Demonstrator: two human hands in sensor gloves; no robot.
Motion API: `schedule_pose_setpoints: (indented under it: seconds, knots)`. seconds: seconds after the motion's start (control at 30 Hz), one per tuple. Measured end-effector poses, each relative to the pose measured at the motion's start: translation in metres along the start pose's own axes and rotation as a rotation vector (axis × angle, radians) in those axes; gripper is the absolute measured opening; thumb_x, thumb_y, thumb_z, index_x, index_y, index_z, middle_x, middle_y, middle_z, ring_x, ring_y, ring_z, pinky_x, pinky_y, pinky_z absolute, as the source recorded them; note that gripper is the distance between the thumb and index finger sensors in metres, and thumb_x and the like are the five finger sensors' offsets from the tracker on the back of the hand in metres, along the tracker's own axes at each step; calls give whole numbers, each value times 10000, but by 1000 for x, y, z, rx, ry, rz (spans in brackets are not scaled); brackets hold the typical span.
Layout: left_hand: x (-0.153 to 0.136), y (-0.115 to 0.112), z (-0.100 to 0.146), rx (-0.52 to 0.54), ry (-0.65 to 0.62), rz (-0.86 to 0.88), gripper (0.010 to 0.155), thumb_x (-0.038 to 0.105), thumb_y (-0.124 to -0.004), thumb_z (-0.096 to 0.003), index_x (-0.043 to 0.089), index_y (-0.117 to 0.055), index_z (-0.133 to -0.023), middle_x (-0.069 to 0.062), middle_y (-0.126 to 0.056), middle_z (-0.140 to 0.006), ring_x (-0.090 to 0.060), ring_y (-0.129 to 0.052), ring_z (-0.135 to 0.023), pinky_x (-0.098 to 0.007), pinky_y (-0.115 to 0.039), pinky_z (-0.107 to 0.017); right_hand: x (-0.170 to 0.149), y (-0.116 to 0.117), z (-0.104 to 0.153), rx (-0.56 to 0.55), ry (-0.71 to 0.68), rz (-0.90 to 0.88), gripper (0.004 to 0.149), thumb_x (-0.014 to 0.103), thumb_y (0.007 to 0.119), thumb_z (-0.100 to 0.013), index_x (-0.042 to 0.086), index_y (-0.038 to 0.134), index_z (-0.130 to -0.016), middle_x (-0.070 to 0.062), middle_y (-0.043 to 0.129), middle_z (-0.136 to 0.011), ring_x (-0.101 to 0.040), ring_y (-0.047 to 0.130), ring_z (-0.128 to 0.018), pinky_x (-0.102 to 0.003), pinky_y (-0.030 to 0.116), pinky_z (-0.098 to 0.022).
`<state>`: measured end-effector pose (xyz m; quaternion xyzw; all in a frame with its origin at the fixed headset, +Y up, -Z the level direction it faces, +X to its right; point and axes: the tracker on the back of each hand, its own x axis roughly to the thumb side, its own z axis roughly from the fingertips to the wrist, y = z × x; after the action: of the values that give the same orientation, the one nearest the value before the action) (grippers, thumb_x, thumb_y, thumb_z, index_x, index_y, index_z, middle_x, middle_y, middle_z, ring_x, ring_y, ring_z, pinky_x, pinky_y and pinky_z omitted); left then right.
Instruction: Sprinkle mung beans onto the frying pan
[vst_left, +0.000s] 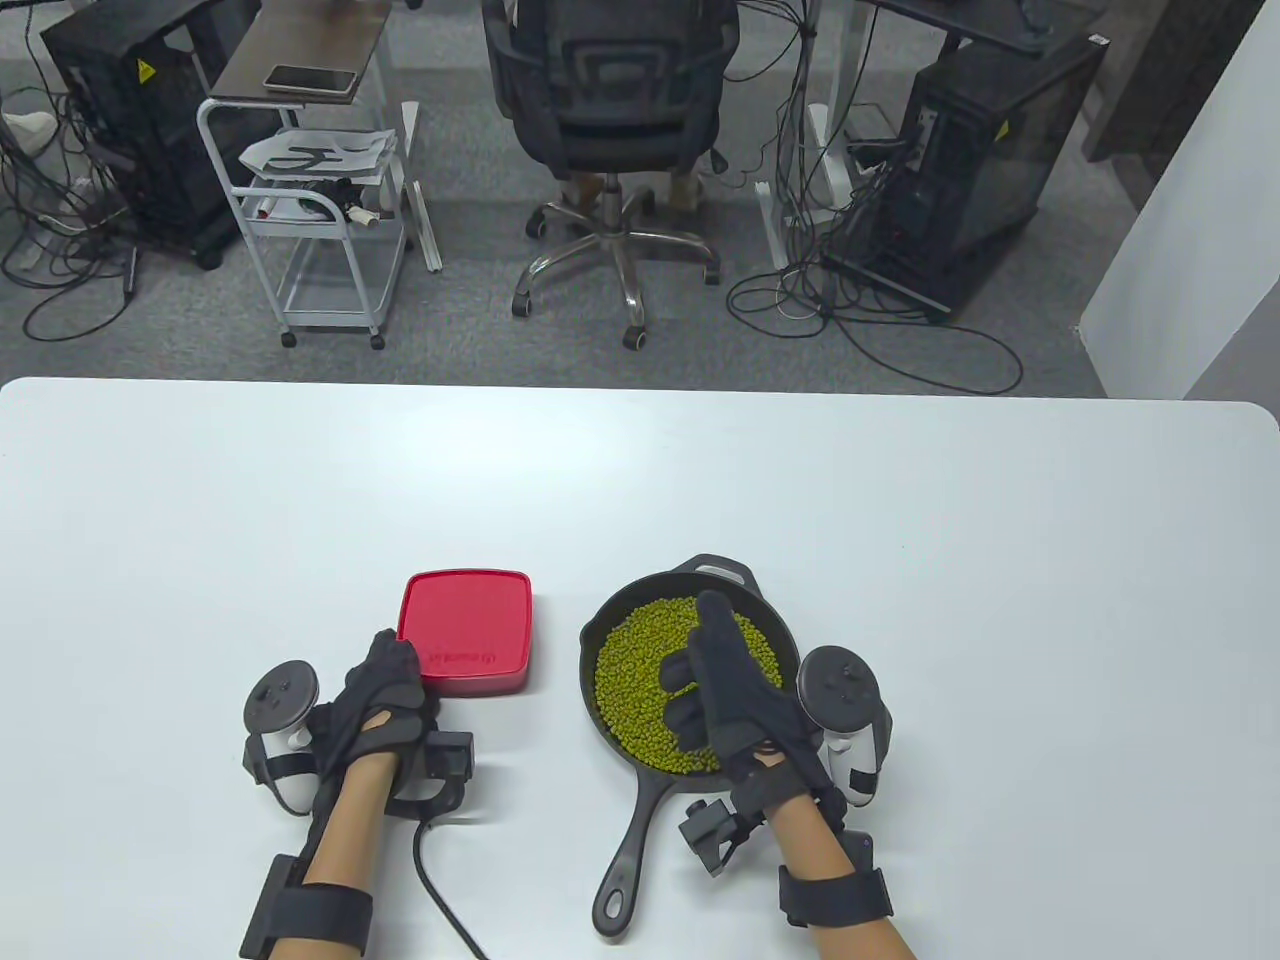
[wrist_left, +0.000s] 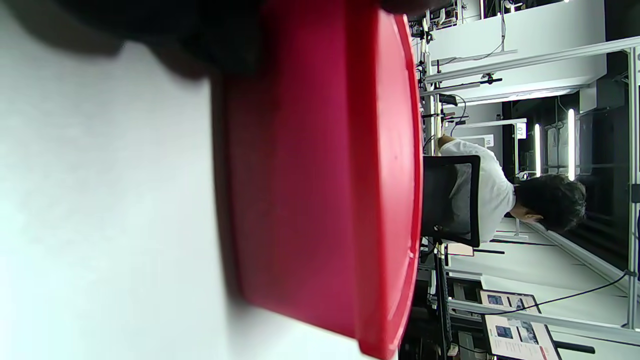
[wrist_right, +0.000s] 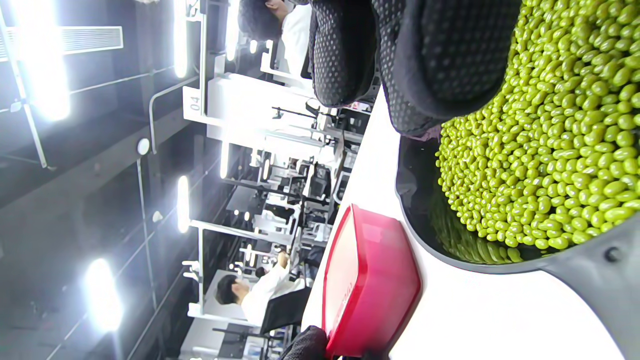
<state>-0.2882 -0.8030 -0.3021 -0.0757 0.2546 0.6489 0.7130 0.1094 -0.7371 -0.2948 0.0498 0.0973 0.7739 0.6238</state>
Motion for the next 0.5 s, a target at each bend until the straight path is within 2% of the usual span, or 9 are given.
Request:
schedule_pose_setpoints:
  seconds: [0.1, 0.2, 0.27, 0.4, 0.5]
  knots:
    - [5, 2, 2, -30, 8, -27, 816, 612, -632, -541, 163, -291, -1131, -218, -333, -1084, -372, -804, -637, -412, -838, -317, 0, -1, 0, -4, 1, 1, 776, 649, 481, -601, 161, 270, -1167, -184, 766, -959, -496, 862, -642, -419, 829, -394]
    - [14, 7, 10, -39, 20, -99, 840, 669, -617, -532, 183, -298, -1138, -217, -295, -1093, -402, -754, -702, -453, -805, -354, 1, -4, 1, -20, -5, 12, 777, 649, 486, -601, 160, 274, -1167, -185, 766, -958, -496, 862, -644, -419, 829, -395]
    - [21, 11, 17, 8, -12, -167, 836, 687, -606, -527, 199, -319, -1142, -204, -295, -1100, -422, -722, -737, -473, -788, -381, 3, -7, 2, -37, -14, 19, 777, 650, 485, -601, 159, 277, -1167, -185, 767, -958, -497, 861, -644, -419, 830, -395]
    - [45, 17, 39, 92, -115, -316, 829, 703, -595, -520, 208, -369, -1146, -182, -259, -1112, -453, -625, -821, -516, -728, -475, 5, -13, 3, -53, -20, 9, 776, 650, 486, -601, 160, 281, -1167, -187, 765, -960, -499, 860, -647, -422, 828, -397]
    - [61, 14, 56, 138, -250, -382, 821, 706, -587, -520, 221, -370, -1146, -171, -238, -1118, -456, -560, -872, -534, -683, -537, 6, -17, 4, -70, -31, 21, 776, 649, 486, -601, 159, 283, -1167, -187, 765, -960, -500, 859, -647, -422, 829, -398]
